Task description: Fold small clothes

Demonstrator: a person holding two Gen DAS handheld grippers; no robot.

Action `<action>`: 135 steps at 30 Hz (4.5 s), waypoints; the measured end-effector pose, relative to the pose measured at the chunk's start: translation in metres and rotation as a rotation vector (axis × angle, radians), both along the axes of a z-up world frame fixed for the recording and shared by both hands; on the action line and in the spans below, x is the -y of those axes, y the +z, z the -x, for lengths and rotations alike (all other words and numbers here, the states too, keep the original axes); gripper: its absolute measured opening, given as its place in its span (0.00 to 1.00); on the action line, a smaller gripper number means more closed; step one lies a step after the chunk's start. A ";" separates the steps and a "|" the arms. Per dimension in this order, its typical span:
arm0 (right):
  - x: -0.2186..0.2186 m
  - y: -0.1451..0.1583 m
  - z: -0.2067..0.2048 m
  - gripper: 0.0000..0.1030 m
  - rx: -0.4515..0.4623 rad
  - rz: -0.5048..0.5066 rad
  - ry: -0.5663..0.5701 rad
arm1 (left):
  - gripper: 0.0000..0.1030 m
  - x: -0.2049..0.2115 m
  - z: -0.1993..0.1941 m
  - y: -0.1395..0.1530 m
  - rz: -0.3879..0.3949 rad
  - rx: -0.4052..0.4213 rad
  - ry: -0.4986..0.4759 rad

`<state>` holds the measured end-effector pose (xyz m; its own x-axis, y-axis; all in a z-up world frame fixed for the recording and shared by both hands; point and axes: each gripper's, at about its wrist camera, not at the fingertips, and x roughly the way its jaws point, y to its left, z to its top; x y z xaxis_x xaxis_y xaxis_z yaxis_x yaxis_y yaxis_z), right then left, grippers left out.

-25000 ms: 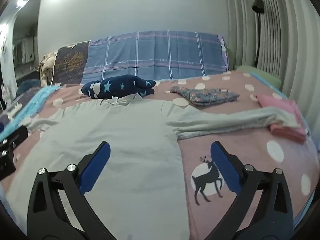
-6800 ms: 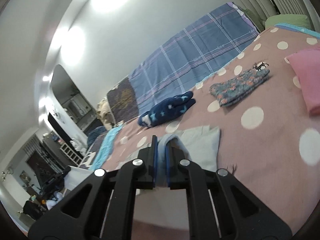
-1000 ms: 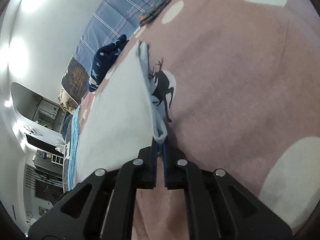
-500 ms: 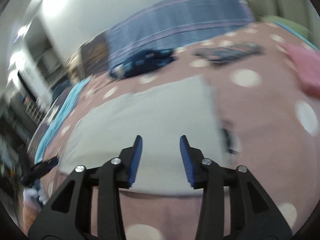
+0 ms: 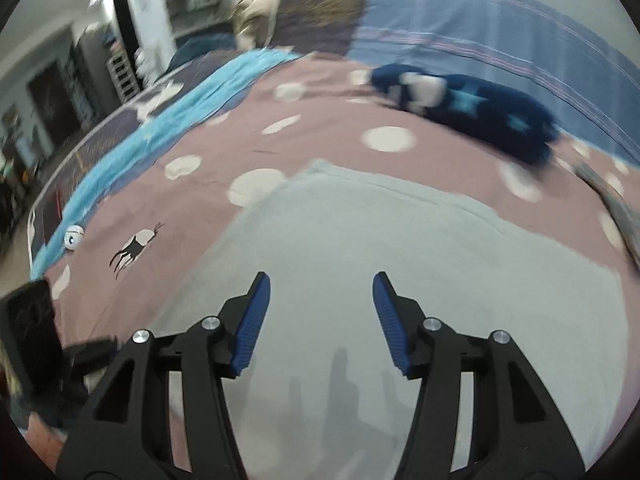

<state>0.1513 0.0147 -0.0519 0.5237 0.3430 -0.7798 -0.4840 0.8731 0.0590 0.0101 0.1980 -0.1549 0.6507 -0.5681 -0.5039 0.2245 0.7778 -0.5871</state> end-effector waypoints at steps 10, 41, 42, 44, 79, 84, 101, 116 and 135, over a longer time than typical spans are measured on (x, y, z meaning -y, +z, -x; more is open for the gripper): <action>-0.114 -0.054 -0.056 0.55 -0.033 0.327 0.063 | 0.48 -0.001 0.004 0.001 0.009 0.026 -0.018; 0.204 0.000 0.053 0.45 0.005 -0.184 -0.311 | 0.18 0.033 0.026 0.060 -0.224 0.131 -0.022; 0.228 -0.001 0.058 0.42 -0.001 -0.204 -0.362 | 0.19 0.043 0.023 0.061 -0.232 0.135 -0.045; 0.288 -0.002 0.066 0.34 -0.014 -0.256 -0.508 | 0.20 0.087 0.012 0.066 -0.271 0.145 -0.140; 0.390 -0.040 -0.038 0.12 -0.075 -0.323 -0.190 | 0.53 0.441 0.000 0.023 -0.732 0.227 -0.670; 0.412 -0.052 -0.037 0.17 -0.071 -0.464 -0.232 | 0.10 0.432 -0.009 0.029 -0.666 0.191 -0.656; 0.425 -0.055 -0.022 0.36 -0.119 -0.357 -0.184 | 0.08 0.382 -0.034 0.028 -0.450 0.028 -0.559; 0.426 -0.048 -0.044 0.01 -0.034 -0.448 -0.319 | 0.05 0.390 -0.030 0.027 -0.405 0.069 -0.654; 0.461 -0.032 0.057 0.11 -0.100 -0.529 -0.348 | 0.05 0.381 -0.035 0.019 -0.247 0.012 -0.675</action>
<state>0.0944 -0.4459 -0.0842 0.6076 0.5177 -0.6023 -0.1473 0.8186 0.5551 0.0456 -0.1830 -0.1355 0.2042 -0.7190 -0.6644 0.7084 0.5769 -0.4066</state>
